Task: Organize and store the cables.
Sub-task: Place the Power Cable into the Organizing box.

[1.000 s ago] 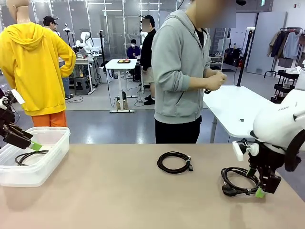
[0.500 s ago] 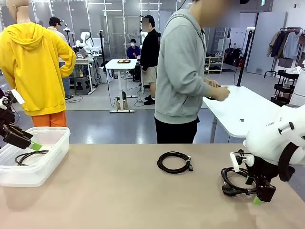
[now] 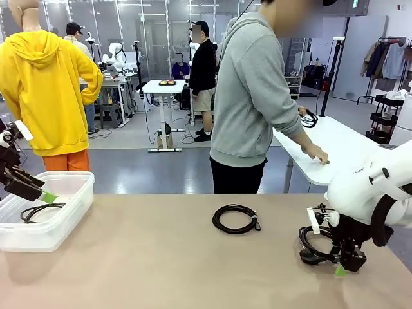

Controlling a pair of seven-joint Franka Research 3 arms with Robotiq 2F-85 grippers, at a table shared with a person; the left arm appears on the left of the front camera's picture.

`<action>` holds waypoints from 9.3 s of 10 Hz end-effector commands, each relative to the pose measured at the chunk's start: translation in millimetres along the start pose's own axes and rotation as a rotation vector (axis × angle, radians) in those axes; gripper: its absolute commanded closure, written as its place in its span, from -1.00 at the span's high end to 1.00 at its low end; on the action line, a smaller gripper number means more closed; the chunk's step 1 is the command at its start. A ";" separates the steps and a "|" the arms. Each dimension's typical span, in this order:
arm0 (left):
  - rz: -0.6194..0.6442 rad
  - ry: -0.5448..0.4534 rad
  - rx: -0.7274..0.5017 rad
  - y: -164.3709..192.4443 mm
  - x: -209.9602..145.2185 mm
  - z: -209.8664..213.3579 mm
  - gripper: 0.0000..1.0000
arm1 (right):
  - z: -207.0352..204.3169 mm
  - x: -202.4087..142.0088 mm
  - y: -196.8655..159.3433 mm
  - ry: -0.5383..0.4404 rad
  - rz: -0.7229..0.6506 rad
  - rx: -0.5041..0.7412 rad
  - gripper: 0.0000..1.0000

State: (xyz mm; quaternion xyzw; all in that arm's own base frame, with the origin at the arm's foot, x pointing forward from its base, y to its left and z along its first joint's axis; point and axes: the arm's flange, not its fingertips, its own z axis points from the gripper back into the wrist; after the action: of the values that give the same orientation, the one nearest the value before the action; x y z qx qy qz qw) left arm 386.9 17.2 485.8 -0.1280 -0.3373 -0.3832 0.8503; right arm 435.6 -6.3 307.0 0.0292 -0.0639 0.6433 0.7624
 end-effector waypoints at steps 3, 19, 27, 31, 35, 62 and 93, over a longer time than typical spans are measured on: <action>0.018 -0.013 0.014 1.0 2.2 -2.5 1.00 | 1.9 4.4 -5.6 -0.006 -0.009 -0.025 -0.95; 0.018 -0.013 0.014 1.0 2.2 -2.5 1.00 | 108.0 228.3 42.6 -0.015 -0.005 -0.070 -1.00; 0.018 -0.013 0.014 1.0 2.2 -2.5 1.00 | 3.5 375.0 82.8 -0.023 0.081 -0.086 -1.00; 0.018 -0.013 0.014 1.0 2.2 -2.5 1.00 | -23.7 370.4 89.0 -0.022 0.087 -0.041 -1.00; 0.018 -0.013 0.014 1.0 2.2 -2.5 1.00 | -5.8 359.8 89.3 -0.054 0.063 -0.049 0.58; -0.298 0.226 -0.025 2.7 -14.1 3.3 1.00 | 160.8 -165.5 109.4 -0.796 -0.263 -0.052 1.00; -0.768 0.543 -0.258 -305.0 156.0 -224.6 1.00 | 160.8 -165.5 109.4 -0.796 -0.263 -0.052 1.00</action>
State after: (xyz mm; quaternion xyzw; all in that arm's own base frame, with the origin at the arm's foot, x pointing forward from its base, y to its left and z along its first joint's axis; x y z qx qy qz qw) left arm 341.5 -385.1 411.7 0.0064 -0.0758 -0.7292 0.6800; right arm 290.0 -169.5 438.2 0.2620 -0.3603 0.4778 0.7571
